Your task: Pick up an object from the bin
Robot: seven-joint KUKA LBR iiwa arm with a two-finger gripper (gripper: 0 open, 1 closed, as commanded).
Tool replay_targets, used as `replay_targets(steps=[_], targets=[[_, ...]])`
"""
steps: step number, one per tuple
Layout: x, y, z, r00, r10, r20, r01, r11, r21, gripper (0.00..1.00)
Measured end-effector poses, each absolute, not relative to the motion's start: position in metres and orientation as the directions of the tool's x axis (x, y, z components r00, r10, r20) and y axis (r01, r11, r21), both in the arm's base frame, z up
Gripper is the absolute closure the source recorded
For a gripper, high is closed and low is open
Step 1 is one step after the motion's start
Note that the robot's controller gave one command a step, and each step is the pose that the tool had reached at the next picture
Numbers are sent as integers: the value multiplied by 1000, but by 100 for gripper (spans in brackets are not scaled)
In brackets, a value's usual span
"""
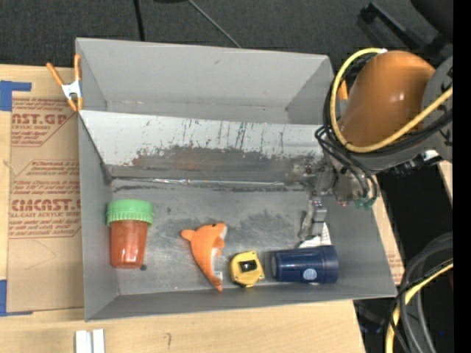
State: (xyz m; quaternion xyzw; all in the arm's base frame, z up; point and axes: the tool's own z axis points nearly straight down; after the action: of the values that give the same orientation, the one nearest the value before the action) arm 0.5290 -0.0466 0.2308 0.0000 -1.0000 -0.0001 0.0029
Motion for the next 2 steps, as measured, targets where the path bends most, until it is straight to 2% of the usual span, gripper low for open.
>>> replay_targets(steps=[1,2], targets=[[531,-47,235,-1000,-1,-2,-1,1000,0,0],[507,-77,150,-1000,-9,-6,-9,1000,-1,0]])
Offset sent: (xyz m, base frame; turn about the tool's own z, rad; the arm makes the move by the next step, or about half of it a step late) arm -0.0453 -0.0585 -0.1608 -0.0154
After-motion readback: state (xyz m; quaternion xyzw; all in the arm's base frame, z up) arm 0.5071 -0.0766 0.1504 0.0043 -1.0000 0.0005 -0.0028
